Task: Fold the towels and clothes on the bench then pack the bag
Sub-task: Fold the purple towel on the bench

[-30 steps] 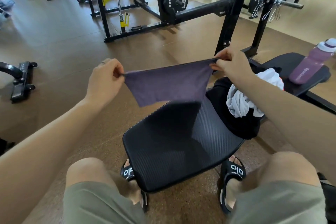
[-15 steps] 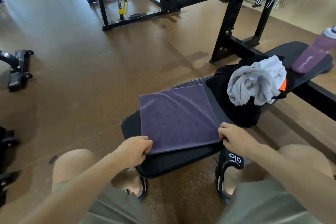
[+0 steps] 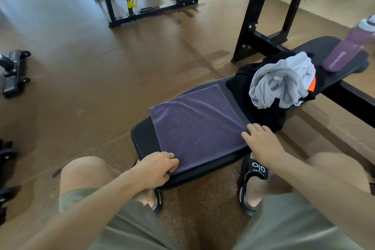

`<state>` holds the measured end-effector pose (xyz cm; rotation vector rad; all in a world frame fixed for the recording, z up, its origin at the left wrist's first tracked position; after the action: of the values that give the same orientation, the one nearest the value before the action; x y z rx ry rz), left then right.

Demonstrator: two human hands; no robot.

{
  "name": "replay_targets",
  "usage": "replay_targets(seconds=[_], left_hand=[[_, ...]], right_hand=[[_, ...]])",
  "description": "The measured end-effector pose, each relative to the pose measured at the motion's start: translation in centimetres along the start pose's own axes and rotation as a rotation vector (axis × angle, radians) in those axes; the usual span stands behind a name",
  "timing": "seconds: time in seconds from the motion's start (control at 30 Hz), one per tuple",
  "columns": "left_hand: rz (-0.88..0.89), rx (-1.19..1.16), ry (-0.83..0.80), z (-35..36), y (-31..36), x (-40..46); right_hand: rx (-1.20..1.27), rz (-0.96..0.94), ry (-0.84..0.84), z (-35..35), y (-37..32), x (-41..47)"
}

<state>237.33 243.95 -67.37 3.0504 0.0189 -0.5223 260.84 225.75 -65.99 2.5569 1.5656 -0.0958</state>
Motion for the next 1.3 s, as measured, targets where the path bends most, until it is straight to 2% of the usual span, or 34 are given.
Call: replay_targets(seconds=[0.1,0.27,0.43,0.5,0.53,0.63,0.73,0.83,0.97,1.17,1.3], left_hand=[[0.016,0.017,0.013,0.0,0.2,-0.3],[0.046,0.024,0.009,-0.1,1.2,-0.3],[0.001,-0.118,-0.035,-0.2,0.3,-0.8],[-0.087,-0.231,-0.016,-1.0,-1.7,-0.6],[-0.156,-0.264,0.048,-1.7,-3.2,-0.4],[-0.476,-0.412,0.221,-3.0,-8.9,0.0],[-0.716,-0.573,0.188,-2.6,-12.8,0.6],[-0.794,-0.659,0.136,-2.2,-15.1,2.1],[-0.850,-0.853,0.166,-1.5,-16.7,4.6],[-0.844,-0.762,0.408,-1.5,-17.6,5.1],[-0.901,-0.837,0.520,-1.8,-18.3,3.6]], right_hand=[[0.130,-0.119,0.040,-0.9,-4.3,-0.9],[0.378,-0.337,-0.091,0.0,-13.3,-1.9],[0.317,-0.329,-0.157,2.2,-17.3,-2.5],[0.323,-0.320,-0.074,1.4,-18.2,-2.5],[0.359,-0.338,-0.026,0.8,-19.0,-2.4],[0.434,-0.448,0.096,-1.3,-22.1,-2.1],[0.413,-0.417,0.095,-1.2,-23.6,-1.4],[0.328,-0.397,0.076,0.0,-24.4,-1.1],[0.264,-0.453,0.087,0.3,-24.9,-1.6],[0.222,-0.523,0.123,0.2,-24.8,-1.9],[0.190,-0.579,0.120,-0.3,-24.6,-1.8]])
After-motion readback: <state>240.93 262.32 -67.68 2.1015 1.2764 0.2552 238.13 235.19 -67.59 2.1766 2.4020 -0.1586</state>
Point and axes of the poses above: each hand's wrist, its own x-axis towards the middle knuckle, its own z-axis out of the palm, y = z × x, the point moved 7 cm from there along x, towards the middle knuckle, and after that the axes turned 9 degrees about x, right-handed, at the moved point
